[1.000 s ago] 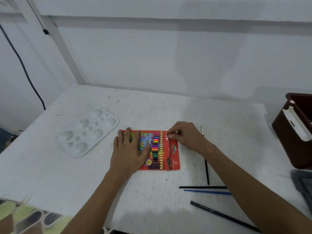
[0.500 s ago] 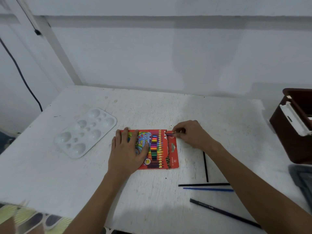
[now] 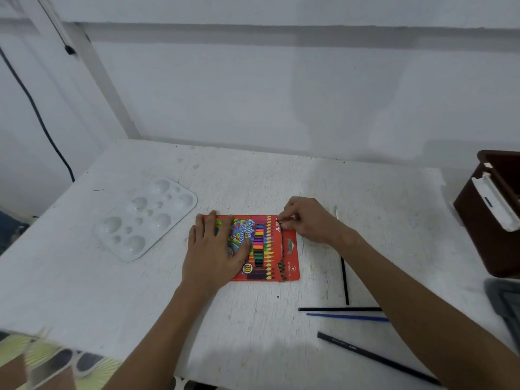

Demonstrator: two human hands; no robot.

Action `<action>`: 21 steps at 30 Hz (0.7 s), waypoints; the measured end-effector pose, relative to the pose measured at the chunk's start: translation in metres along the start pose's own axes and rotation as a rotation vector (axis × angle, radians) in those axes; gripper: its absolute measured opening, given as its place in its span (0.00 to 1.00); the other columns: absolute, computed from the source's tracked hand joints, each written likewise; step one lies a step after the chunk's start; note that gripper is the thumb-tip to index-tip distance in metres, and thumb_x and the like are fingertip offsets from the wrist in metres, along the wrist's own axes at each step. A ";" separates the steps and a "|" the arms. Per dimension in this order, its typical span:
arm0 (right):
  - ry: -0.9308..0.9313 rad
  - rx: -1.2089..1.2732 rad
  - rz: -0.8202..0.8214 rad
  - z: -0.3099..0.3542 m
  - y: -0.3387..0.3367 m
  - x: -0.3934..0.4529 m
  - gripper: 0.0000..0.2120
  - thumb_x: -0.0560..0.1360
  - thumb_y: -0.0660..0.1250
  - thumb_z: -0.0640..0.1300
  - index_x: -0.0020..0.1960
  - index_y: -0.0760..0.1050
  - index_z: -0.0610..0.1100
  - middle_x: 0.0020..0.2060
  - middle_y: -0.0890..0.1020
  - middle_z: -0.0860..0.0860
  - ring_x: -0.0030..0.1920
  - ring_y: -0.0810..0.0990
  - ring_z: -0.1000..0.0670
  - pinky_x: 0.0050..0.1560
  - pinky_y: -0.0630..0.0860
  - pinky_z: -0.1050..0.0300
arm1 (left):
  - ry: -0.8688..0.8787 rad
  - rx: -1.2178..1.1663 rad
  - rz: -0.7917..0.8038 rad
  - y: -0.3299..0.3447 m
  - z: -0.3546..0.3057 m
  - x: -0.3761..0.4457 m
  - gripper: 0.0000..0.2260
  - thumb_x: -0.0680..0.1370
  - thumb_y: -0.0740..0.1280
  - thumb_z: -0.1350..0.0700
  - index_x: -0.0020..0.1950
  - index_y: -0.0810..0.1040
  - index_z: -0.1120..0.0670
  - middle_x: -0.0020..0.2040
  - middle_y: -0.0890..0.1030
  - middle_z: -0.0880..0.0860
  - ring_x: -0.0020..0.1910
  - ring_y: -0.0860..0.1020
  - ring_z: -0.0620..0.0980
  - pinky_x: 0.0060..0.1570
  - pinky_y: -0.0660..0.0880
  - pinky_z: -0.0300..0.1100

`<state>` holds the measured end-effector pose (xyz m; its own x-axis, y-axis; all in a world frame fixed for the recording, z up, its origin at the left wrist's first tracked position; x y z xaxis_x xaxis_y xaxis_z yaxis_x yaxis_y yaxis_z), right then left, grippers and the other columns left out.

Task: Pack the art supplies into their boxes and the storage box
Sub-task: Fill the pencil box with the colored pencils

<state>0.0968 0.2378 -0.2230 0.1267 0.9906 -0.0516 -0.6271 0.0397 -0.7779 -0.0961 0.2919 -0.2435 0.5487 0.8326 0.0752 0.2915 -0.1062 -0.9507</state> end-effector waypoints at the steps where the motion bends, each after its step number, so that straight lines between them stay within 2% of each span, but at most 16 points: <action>1: -0.010 -0.001 0.017 0.000 0.000 0.001 0.12 0.74 0.70 0.43 0.56 0.81 0.42 0.46 0.75 0.53 0.47 0.74 0.57 0.42 0.69 0.70 | 0.000 -0.013 0.002 0.000 0.000 0.000 0.37 0.71 0.47 0.29 0.73 0.64 0.49 0.76 0.61 0.56 0.76 0.55 0.60 0.72 0.55 0.57; 8: -0.069 0.013 0.053 0.003 0.002 0.004 0.07 0.76 0.67 0.40 0.52 0.81 0.41 0.46 0.77 0.53 0.51 0.76 0.54 0.44 0.72 0.70 | 0.033 -0.049 0.000 0.001 0.002 0.001 0.37 0.71 0.48 0.29 0.73 0.65 0.48 0.76 0.61 0.55 0.76 0.56 0.56 0.73 0.54 0.57; 13: -0.028 0.061 -0.042 -0.005 -0.005 0.001 0.06 0.73 0.71 0.42 0.50 0.82 0.43 0.45 0.82 0.51 0.44 0.77 0.57 0.43 0.70 0.72 | 0.041 -0.037 -0.009 0.001 0.002 0.000 0.37 0.71 0.48 0.29 0.73 0.64 0.49 0.76 0.61 0.55 0.76 0.55 0.56 0.73 0.53 0.56; 16: 0.013 0.024 -0.036 -0.009 -0.007 0.000 0.10 0.73 0.70 0.45 0.53 0.81 0.44 0.45 0.78 0.54 0.42 0.75 0.60 0.40 0.67 0.75 | 0.043 -0.029 -0.012 0.001 0.001 0.000 0.37 0.71 0.47 0.29 0.74 0.64 0.48 0.76 0.61 0.55 0.76 0.55 0.56 0.73 0.53 0.56; 21: -0.002 -0.029 -0.004 -0.007 -0.002 -0.003 0.11 0.75 0.68 0.45 0.55 0.81 0.44 0.46 0.75 0.53 0.48 0.73 0.57 0.42 0.66 0.74 | 0.040 0.012 -0.014 0.002 0.001 -0.001 0.37 0.72 0.45 0.29 0.75 0.61 0.47 0.77 0.59 0.55 0.76 0.54 0.55 0.73 0.53 0.55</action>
<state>0.1026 0.2339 -0.2260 0.1276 0.9907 -0.0474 -0.6039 0.0397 -0.7961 -0.0965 0.2917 -0.2461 0.5759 0.8114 0.1000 0.2899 -0.0883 -0.9530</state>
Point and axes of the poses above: each hand's wrist, its own x-axis towards the middle knuckle, its own y-axis out of the palm, z = x × y, the point moved 9 cm from there along x, towards the middle knuckle
